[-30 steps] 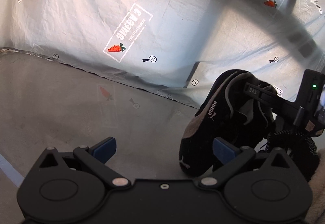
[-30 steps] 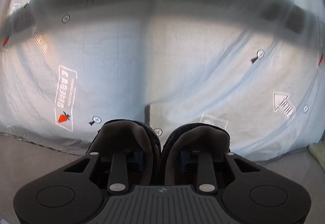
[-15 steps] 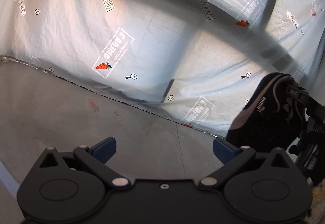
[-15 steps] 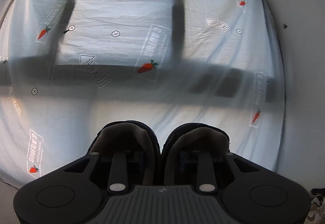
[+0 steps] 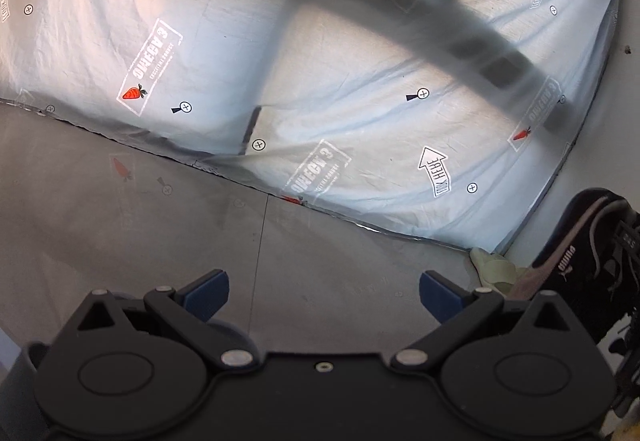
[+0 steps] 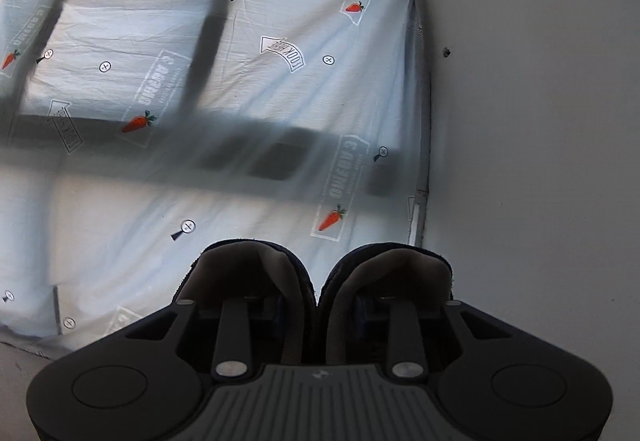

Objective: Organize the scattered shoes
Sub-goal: 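Carry the black Puma sneakers with the right tool toward the pale-green slides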

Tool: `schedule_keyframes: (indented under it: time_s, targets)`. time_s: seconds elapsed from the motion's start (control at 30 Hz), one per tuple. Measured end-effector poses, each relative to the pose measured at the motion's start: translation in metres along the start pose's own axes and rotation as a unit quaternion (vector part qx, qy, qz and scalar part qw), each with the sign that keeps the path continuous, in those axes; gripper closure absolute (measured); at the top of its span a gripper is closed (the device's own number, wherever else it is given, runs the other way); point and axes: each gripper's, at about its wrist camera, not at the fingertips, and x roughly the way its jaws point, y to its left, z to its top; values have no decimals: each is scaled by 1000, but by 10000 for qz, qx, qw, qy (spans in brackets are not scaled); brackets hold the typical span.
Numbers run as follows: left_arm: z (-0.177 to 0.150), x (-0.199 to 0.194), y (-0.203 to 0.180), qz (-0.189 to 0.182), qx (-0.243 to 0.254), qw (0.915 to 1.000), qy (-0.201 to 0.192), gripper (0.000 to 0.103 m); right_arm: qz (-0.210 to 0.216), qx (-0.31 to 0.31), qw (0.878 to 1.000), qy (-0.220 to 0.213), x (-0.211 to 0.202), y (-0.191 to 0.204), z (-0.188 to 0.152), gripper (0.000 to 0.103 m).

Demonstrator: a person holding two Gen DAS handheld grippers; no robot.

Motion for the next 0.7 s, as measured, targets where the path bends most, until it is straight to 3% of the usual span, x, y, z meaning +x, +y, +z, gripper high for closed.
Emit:
schedule_keyframes:
  time_s: [0.2, 0.43, 0.53, 0.7]
  targets:
    - [-21, 18, -70, 29, 189, 9998, -35, 0, 267, -328, 9989, 223, 1, -77, -41, 69]
    - [-46, 38, -133, 98, 165, 9998, 111, 0, 594, -354, 9934, 912, 5, -149, -79, 69]
    - [-52, 45, -148, 125, 266, 9994, 209, 0, 824, -473, 9883, 1191, 6, -167, -93, 69]
    - [-51, 69, -158, 259, 335, 9984, 372, 0, 1012, -345, 9858, 1293, 21, -177, -101, 69]
